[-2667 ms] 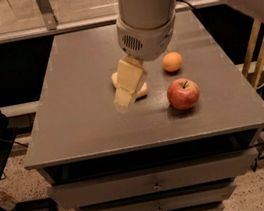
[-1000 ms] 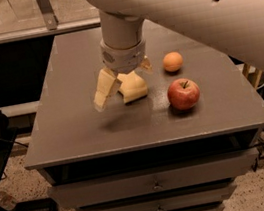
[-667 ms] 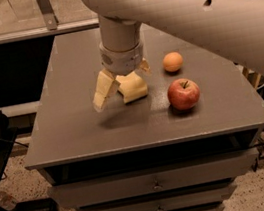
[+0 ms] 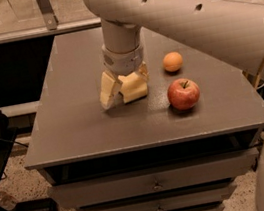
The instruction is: Pick sponge
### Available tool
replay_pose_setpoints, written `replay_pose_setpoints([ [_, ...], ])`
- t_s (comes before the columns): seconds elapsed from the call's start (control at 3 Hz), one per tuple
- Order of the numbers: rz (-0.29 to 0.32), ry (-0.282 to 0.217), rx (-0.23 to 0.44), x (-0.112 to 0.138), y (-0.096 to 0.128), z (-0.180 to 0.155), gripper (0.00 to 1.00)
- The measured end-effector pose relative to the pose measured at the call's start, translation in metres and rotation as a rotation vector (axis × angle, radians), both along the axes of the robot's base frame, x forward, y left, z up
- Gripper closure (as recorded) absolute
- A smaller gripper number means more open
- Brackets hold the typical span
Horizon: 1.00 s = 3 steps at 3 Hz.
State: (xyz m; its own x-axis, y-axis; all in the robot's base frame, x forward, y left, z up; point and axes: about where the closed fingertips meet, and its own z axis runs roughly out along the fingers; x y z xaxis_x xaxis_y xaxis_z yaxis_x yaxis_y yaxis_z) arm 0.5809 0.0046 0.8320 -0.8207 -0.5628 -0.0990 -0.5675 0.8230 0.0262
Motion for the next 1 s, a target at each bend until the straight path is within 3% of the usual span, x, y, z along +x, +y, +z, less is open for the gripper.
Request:
replay_pose_setpoints([
  [0.67, -0.005, -0.002, -0.011, 0.012, 0.004, -0.004, 0.65],
  [1.0, 0.030, -0.049, -0.023, 0.010, 0.010, 0.016, 0.88],
])
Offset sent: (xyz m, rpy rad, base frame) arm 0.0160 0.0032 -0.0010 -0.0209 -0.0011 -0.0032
